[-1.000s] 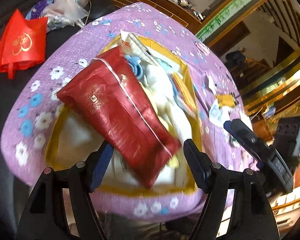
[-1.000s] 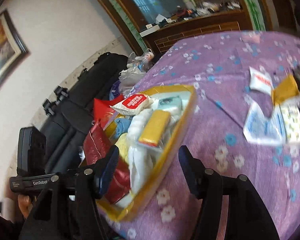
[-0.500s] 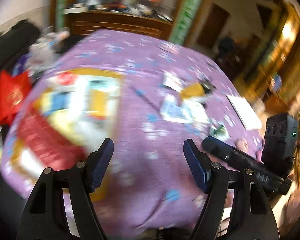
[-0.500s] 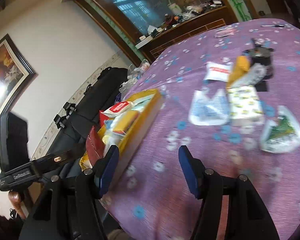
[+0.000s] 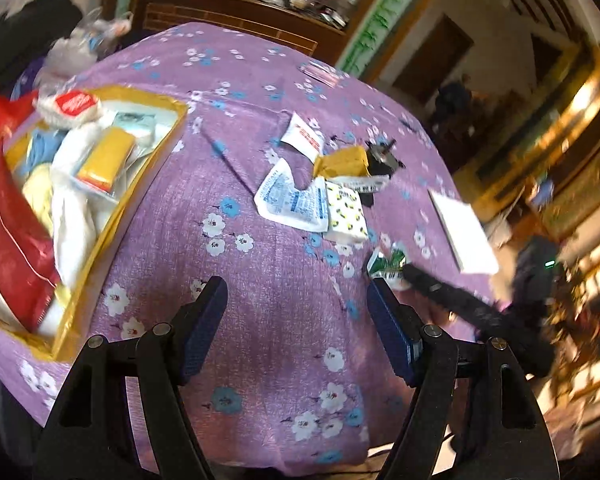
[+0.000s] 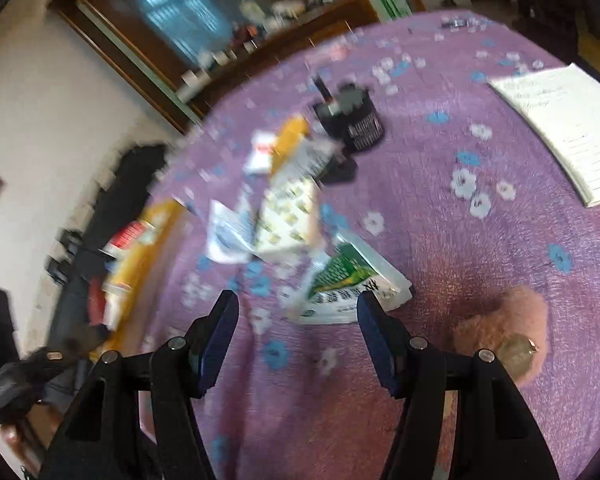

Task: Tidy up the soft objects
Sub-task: 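Grasp the green-printed bag with the right tool while the left grasps the desiccant sachet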

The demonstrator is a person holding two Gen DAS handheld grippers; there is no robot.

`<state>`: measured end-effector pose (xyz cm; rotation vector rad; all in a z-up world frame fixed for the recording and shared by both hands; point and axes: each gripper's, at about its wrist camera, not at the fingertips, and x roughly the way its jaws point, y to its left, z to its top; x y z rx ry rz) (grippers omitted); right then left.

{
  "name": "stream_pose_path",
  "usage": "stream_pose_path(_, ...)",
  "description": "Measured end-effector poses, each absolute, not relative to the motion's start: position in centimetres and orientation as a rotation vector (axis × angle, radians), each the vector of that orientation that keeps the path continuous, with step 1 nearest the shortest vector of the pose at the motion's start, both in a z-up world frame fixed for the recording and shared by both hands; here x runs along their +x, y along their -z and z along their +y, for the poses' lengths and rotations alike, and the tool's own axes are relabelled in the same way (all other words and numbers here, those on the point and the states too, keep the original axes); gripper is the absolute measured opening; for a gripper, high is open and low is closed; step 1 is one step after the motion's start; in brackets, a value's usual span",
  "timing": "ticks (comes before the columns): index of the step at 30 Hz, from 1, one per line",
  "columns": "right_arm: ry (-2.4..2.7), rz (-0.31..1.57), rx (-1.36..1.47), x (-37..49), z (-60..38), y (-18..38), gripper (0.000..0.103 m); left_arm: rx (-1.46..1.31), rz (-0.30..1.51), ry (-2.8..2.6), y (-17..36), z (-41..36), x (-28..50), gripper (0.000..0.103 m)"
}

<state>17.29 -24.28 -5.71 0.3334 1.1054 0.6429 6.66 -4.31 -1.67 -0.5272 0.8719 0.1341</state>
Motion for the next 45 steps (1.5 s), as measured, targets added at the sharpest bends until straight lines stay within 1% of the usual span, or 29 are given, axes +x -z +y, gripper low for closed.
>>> stream_pose_path(2,-0.613,1.145,0.366,17.5,-24.1,6.6,0.062,-0.525,0.857,-0.124,1.5,-4.0,6.9,0.072)
stream_pose_path(6,-0.515,1.125,0.418,17.5,-24.5,6.8,0.062,-0.46,0.872,-0.086,1.0,-3.2,8.3,0.072)
stream_pose_path(12,-0.422,1.153,0.569,18.6,-24.7,8.4,0.062,-0.329,0.909,0.022,1.5,-2.6,14.0,0.072)
stream_pose_path(15,-0.36,1.134,0.604,18.6,-25.2,8.5,0.057,-0.318,0.958,0.072,3.0,-2.4,18.9,0.072)
stream_pose_path(17,-0.319,1.127,0.578,18.4,-25.1,8.2,0.043,-0.318,0.984,0.049,4.5,-2.0,21.9,0.072)
stream_pose_path(21,-0.288,1.12,0.509,17.8,-24.4,7.9,0.037,-0.405,1.092,0.055,8.3,-0.3,25.6,0.072)
stream_pose_path(23,-0.298,1.11,0.473,17.4,-23.8,7.4,0.031,-0.496,1.129,0.057,9.6,0.6,24.9,0.072)
stream_pose_path(27,-0.355,1.059,0.382,16.2,-22.6,6.7,0.029,-0.637,1.126,0.212,9.8,0.4,20.3,0.072)
stream_pose_path(29,-0.419,1.03,0.42,15.7,-22.7,7.2,0.029,-0.672,1.138,0.3,9.6,-0.4,18.2,0.072)
stream_pose_path(32,-0.421,0.999,0.452,15.6,-23.1,8.0,0.028,-0.618,1.121,0.297,8.3,-0.9,16.0,0.072)
stream_pose_path(36,-0.413,0.963,0.438,15.2,-23.4,7.8,0.029,-0.434,1.015,0.11,5.6,-0.3,16.2,0.072)
stream_pose_path(38,-0.415,0.967,0.434,15.2,-23.0,7.8,0.029,-0.354,1.027,0.022,5.9,-0.5,17.8,0.072)
stream_pose_path(40,-0.414,0.963,0.424,15.1,-22.8,7.7,0.029,-0.354,1.054,0.046,7.2,-0.8,19.6,0.072)
stream_pose_path(41,-0.418,0.963,0.418,15.0,-22.7,7.8,0.029,-0.357,1.071,0.065,7.8,-1.0,20.1,0.07)
stream_pose_path(42,-0.422,0.964,0.411,14.9,-22.6,7.8,0.029,-0.352,1.098,0.07,8.6,-1.2,20.8,0.065)
stream_pose_path(43,-0.421,0.968,0.405,15.0,-22.4,7.8,0.029,-0.337,1.125,0.044,9.3,-1.2,21.3,0.047)
stream_pose_path(44,-0.422,0.977,0.402,15.1,-22.3,7.9,0.029,-0.303,1.134,0.011,9.6,-1.4,21.4,0.042)
stream_pose_path(45,-0.428,0.98,0.403,15.2,-22.3,8.0,0.029,-0.286,1.12,-0.001,9.3,-1.4,21.2,0.041)
